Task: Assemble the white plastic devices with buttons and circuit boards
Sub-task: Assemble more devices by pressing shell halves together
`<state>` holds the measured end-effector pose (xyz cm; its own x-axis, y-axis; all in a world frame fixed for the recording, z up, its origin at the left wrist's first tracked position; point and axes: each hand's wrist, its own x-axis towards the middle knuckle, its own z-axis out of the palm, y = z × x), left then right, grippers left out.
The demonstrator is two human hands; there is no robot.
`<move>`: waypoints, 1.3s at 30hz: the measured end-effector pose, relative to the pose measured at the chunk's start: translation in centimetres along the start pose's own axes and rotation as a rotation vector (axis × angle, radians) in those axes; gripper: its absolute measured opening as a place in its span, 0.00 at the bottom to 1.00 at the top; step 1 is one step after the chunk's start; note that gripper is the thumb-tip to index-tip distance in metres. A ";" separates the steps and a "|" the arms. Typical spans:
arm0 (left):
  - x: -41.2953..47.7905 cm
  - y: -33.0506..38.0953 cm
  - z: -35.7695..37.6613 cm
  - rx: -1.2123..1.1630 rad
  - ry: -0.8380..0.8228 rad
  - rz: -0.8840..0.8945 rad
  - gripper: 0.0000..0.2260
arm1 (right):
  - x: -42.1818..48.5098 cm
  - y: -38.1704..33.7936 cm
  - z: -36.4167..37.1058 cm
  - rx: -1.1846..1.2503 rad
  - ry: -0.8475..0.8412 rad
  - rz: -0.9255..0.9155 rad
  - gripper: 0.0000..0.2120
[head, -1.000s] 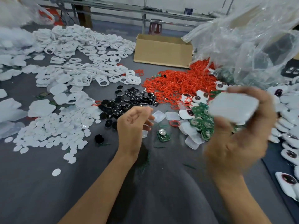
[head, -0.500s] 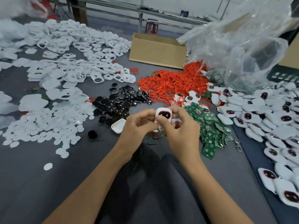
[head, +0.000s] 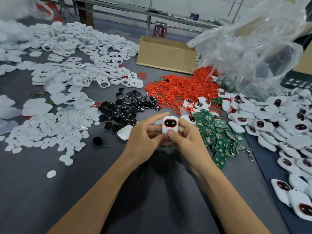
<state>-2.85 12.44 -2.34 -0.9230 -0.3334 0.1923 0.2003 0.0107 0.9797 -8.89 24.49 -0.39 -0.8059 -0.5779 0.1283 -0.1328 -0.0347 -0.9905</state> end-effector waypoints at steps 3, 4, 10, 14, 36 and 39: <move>-0.1 0.0 0.0 -0.014 -0.017 -0.032 0.26 | 0.0 0.1 0.0 0.064 0.021 0.010 0.13; 0.0 0.0 0.0 -0.017 -0.018 -0.041 0.27 | 0.0 0.2 0.0 0.064 0.025 0.003 0.13; 0.0 -0.2 -0.3 0.057 -0.003 -0.056 0.27 | -0.1 0.2 0.4 0.046 0.064 -0.018 0.14; 0.0 -0.3 -0.4 0.084 0.009 -0.064 0.27 | 0.0 0.3 0.6 0.057 0.074 0.004 0.14; 0.0 -0.3 0.1 0.019 0.029 -0.004 0.22 | 0.4 0.5 0.2 0.111 0.078 0.068 0.14; -0.2 -0.1 0.4 -0.001 -0.007 -0.020 0.22 | 0.5 0.6 0.0 0.134 0.092 0.087 0.15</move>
<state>-2.85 12.83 -2.43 -0.9291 -0.3271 0.1728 0.1819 0.0028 0.9833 -9.34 24.17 -0.90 -0.8613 -0.5066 0.0393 0.0133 -0.0998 -0.9949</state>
